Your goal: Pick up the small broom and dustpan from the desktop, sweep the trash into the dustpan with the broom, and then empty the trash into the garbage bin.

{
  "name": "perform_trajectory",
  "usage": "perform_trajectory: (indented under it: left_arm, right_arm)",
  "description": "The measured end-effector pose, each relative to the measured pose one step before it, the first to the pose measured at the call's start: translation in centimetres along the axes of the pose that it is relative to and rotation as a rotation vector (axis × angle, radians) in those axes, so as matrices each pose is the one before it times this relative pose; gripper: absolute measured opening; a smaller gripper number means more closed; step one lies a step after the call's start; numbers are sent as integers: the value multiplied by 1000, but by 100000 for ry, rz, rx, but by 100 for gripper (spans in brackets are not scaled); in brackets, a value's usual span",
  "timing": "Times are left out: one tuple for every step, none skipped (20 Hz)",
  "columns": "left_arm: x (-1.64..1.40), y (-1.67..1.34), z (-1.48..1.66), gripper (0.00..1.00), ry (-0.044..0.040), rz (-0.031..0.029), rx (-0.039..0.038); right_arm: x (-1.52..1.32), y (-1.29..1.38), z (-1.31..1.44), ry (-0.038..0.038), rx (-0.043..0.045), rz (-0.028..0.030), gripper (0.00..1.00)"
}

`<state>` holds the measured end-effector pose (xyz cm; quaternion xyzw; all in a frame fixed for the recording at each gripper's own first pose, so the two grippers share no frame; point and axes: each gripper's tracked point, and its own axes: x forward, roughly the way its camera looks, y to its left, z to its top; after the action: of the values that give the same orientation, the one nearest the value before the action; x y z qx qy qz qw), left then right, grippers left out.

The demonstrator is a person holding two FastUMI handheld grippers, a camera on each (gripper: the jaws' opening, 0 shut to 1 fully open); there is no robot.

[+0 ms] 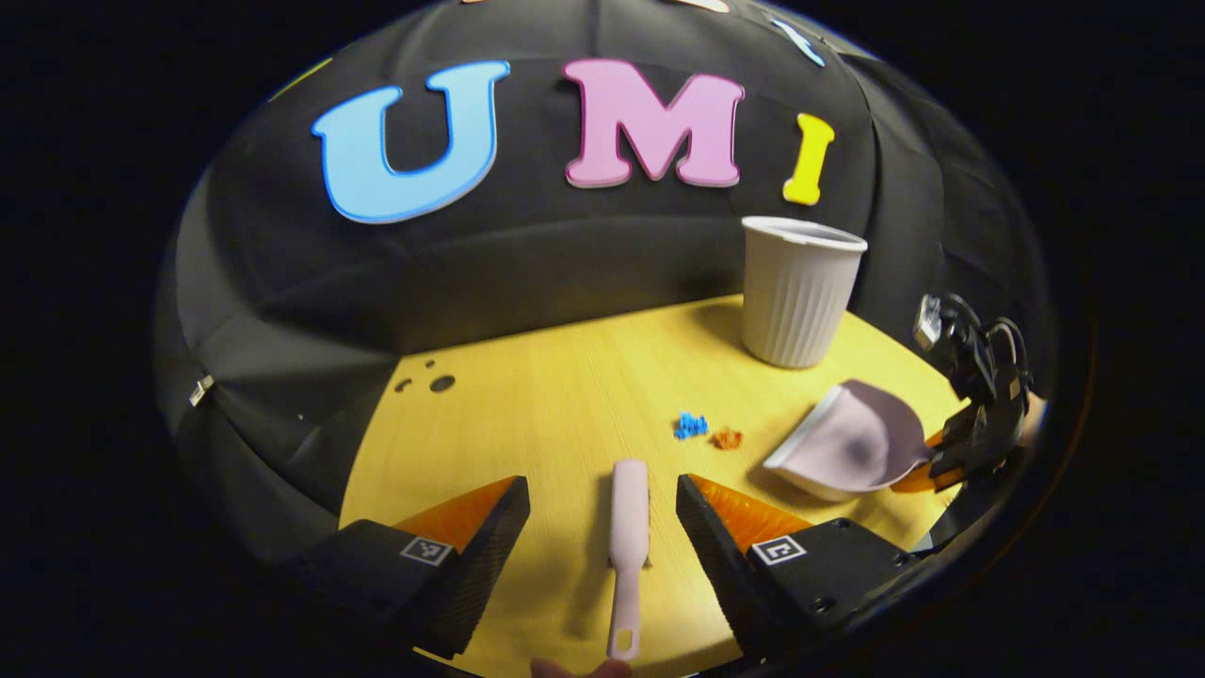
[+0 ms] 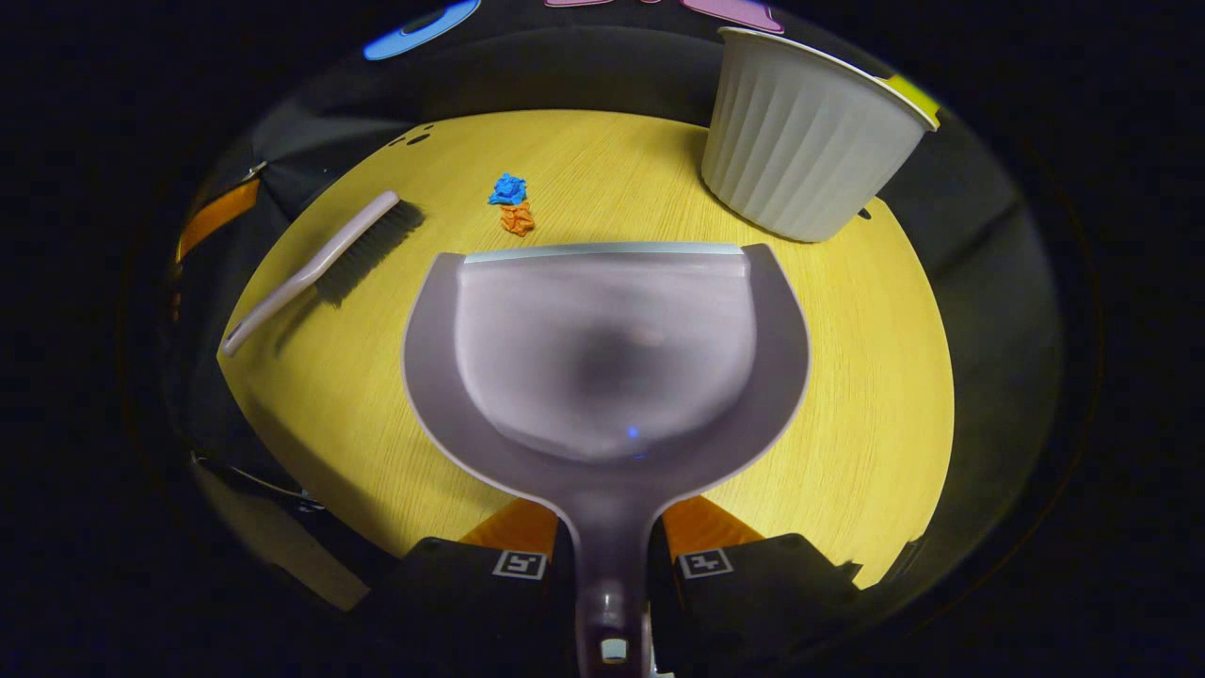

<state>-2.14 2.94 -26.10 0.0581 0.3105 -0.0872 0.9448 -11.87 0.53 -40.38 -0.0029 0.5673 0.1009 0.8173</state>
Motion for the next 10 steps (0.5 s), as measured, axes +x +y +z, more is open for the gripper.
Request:
perform_trajectory:
  left_arm:
    - [571,-156,-1587,99,6548,-1468,770]
    - [531,-66,-1843,99,8021,-1923,854]
    - [939,-85,-1621,99,6679,-1076,189]
    - [800,-173,-1109,98,3806,-715,-406]
    - [1143,-451,-1449,95,6039,-1412,-1353]
    - [868,-124,-674,93,3707,-766,-744]
    - [693,-70,-461,93,2970,-381,-475]
    - [534,-54,-489,93,2456,-248,1]
    - [870,-313,-728,92,3460,-200,612]
    - [828,68,-644,92,2679,394,891]
  right_arm:
    - [-242,-242,71,-494,-264,-246,36]
    - [-4,-180,68,-279,-4,-232,36]
    - [-193,-177,-19,-258,511,21,36]
    - [-146,-177,-26,-169,379,118,36]
    - [-203,-192,-116,-154,155,-167,36]
    - [73,-76,-140,282,213,-49,36]
    - [48,-23,-82,253,43,-38,36]
    - [41,-51,-71,61,87,27,36]
    - [-67,-1,-61,-57,91,-40,36]
    - [-21,-100,-129,286,202,104,36]
